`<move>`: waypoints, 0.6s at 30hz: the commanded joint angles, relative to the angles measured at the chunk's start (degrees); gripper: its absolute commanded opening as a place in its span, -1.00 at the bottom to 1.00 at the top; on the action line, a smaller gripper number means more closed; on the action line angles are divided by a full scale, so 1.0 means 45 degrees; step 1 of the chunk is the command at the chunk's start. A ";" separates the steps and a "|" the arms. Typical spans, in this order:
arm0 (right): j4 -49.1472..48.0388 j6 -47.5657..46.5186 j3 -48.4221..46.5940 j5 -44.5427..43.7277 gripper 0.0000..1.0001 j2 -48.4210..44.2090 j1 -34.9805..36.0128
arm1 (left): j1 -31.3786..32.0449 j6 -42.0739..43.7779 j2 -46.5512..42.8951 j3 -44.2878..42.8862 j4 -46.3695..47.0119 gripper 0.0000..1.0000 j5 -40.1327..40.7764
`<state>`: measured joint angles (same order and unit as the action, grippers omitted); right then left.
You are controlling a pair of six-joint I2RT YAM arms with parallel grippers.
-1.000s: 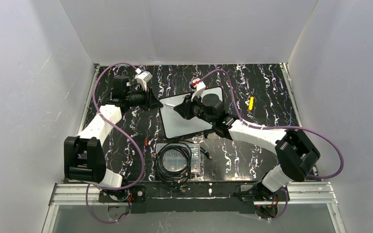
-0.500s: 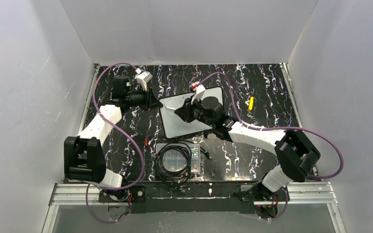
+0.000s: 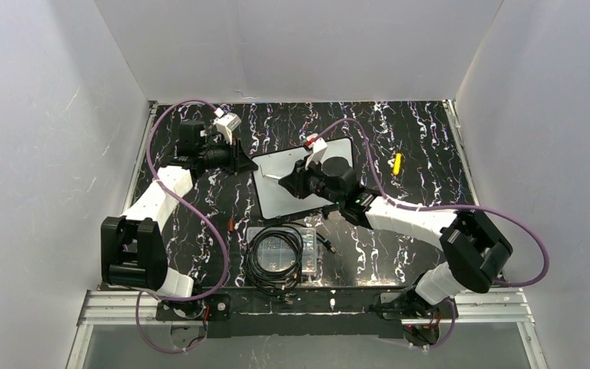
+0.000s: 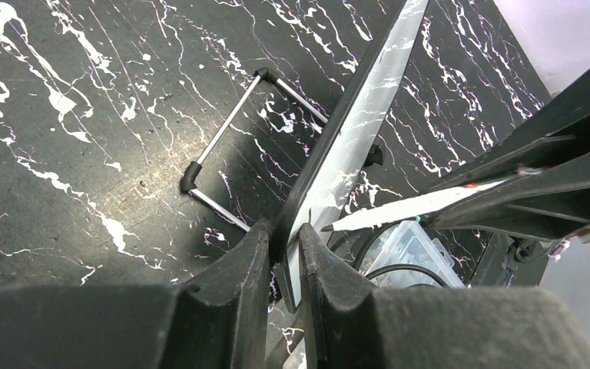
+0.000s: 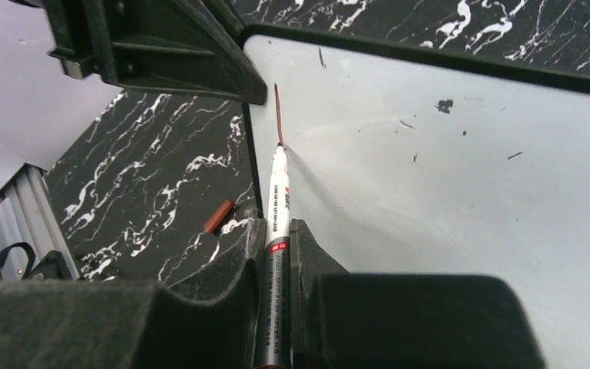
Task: Write a sentence on the whiteboard
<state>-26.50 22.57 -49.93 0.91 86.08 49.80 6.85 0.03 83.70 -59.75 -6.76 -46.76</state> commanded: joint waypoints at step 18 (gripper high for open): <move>-0.0730 0.0043 -0.0424 -0.0950 -0.97 -0.0281 -0.0012 | -0.0104 0.0400 -0.0622 -0.0310 -0.0508 -1.00 0.0236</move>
<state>-28.34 22.74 -49.91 -1.15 84.25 49.78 6.81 0.08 83.55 -59.75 -6.98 -46.76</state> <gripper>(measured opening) 0.215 0.158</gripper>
